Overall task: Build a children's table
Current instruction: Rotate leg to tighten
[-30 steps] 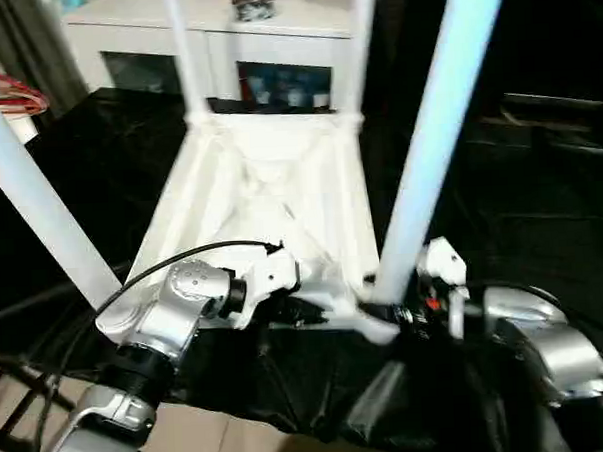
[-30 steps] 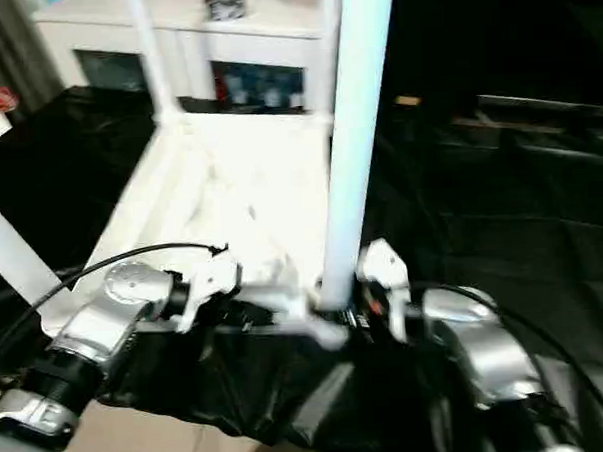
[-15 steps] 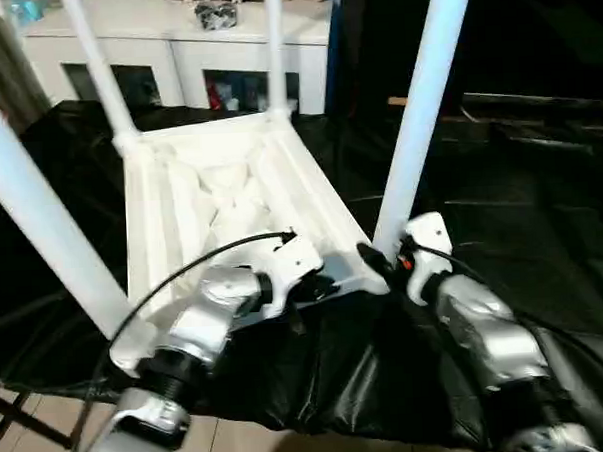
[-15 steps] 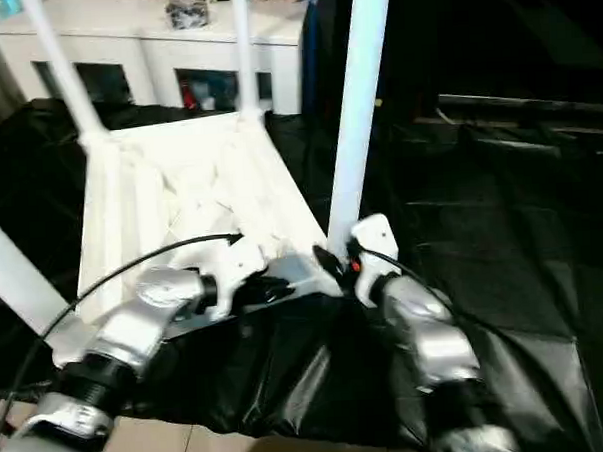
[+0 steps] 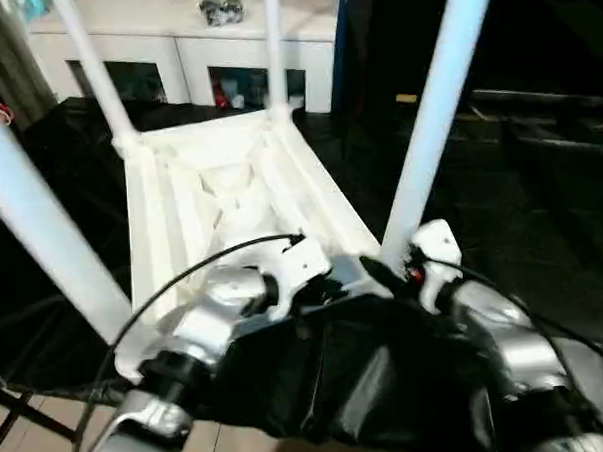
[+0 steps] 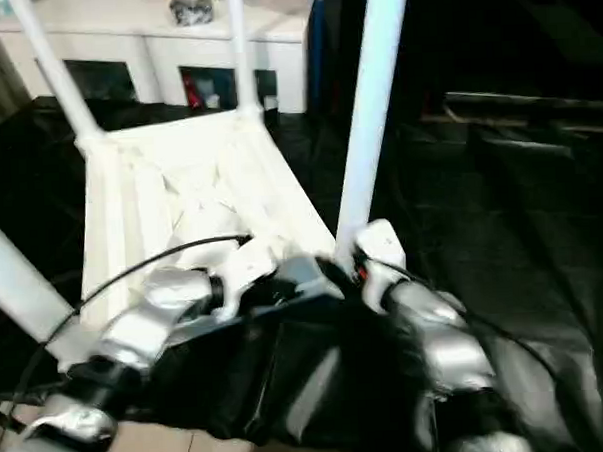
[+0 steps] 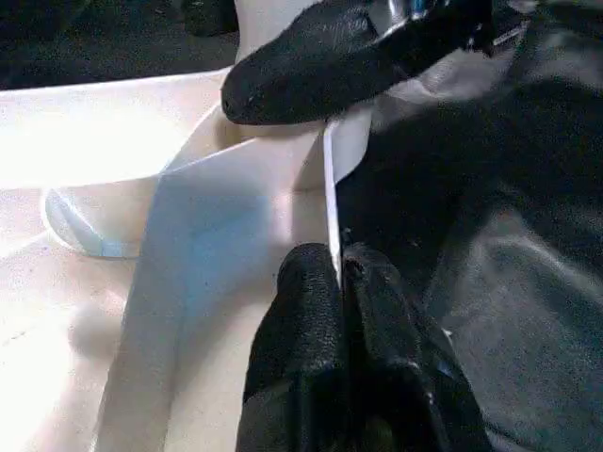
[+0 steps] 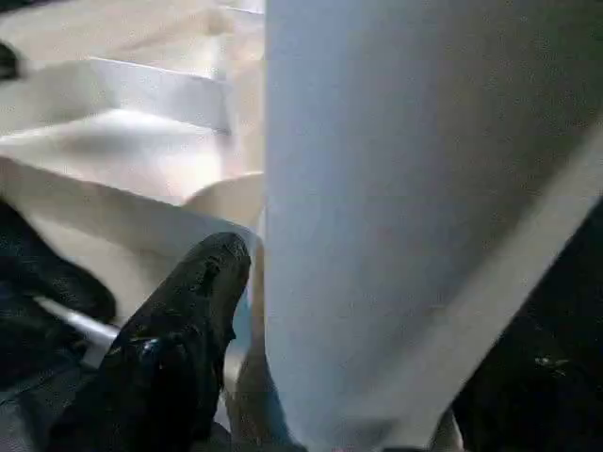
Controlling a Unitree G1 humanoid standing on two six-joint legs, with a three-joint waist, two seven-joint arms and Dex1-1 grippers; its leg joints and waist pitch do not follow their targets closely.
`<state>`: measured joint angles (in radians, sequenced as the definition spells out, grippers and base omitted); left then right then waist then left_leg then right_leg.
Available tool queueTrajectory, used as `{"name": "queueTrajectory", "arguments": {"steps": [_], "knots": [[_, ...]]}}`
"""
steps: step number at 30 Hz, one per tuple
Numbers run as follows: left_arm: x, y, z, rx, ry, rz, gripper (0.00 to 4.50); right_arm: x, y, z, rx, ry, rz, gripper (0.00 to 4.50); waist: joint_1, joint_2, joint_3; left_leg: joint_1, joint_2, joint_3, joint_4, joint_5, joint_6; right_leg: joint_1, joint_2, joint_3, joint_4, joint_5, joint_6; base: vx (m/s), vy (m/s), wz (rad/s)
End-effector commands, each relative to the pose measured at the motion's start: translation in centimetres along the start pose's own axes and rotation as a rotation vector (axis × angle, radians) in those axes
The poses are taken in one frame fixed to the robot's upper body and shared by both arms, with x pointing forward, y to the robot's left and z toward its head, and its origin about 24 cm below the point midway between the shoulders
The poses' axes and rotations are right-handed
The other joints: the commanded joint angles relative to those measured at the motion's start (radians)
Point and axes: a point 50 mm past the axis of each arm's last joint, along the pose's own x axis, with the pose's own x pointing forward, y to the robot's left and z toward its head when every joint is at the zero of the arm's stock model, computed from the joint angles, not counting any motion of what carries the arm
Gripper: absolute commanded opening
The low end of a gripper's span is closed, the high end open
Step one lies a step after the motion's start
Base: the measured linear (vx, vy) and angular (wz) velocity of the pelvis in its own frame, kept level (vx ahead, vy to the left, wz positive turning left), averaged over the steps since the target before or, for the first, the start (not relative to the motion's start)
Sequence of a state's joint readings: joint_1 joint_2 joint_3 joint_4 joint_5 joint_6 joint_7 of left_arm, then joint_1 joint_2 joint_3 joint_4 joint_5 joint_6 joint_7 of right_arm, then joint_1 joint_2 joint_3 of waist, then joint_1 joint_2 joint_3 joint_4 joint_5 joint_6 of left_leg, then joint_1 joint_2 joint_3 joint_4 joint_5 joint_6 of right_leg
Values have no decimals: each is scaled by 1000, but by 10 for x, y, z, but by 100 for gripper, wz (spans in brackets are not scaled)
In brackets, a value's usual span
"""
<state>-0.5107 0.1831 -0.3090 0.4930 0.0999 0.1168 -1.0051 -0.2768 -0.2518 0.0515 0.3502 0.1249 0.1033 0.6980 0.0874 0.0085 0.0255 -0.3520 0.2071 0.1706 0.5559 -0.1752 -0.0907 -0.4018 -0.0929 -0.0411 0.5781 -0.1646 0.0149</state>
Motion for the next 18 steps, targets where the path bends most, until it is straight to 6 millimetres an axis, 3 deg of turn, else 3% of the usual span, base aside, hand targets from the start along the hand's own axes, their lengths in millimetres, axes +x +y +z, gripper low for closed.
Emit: {"name": "queueTrajectory", "arguments": {"steps": [1, 4, 7, 10, 15, 18], "knots": [[6, -9, 17, 61, -92, -93, 0, 8, 32, -8, 25, 34, 260, 300, 7, -7, -44, -6, 12, 5, -66, -311, 54, 44, -32, 23, -67, -229, -189, 0, 0, 0], [-1, -8, 17, 68, -97, -134, 0, -2, 30, -6, 14, 41, 338, 300, 12, -4, -49, -6, 14, 8, -58, -225, 71, 46, -31, 22, -53, -108, -229, 35, -9, 2], [-14, -4, 11, 85, -66, -181, 0, -17, 27, -3, -9, 53, 466, 300, 22, -3, -49, -5, 16, 9, -55, -211, 88, 50, -30, 20, -48, -82, -242, 0, 0, 0], [-23, 1, 7, 91, -43, -201, 0, -26, 26, -1, -27, 67, 537, 300, 33, -2, -47, -2, 20, 12, -55, -226, 88, 46, -30, 19, -48, -106, -245, 0, 0, 0], [-35, 8, 1, 97, -5, -226, 0, -35, 24, -2, -65, 101, 603, 300, 42, -3, -43, 3, 21, 11, -62, -286, 54, 41, -34, 23, -58, -222, -218, 0, 0, 0], [-41, 11, -1, 102, 10, -250, 0, -38, 27, 0, -57, 114, 663, 300, 51, -5, -45, 1, 21, 11, -60, -261, 51, 43, -35, 24, -54, -201, -210, 0, 0, 0]]}}
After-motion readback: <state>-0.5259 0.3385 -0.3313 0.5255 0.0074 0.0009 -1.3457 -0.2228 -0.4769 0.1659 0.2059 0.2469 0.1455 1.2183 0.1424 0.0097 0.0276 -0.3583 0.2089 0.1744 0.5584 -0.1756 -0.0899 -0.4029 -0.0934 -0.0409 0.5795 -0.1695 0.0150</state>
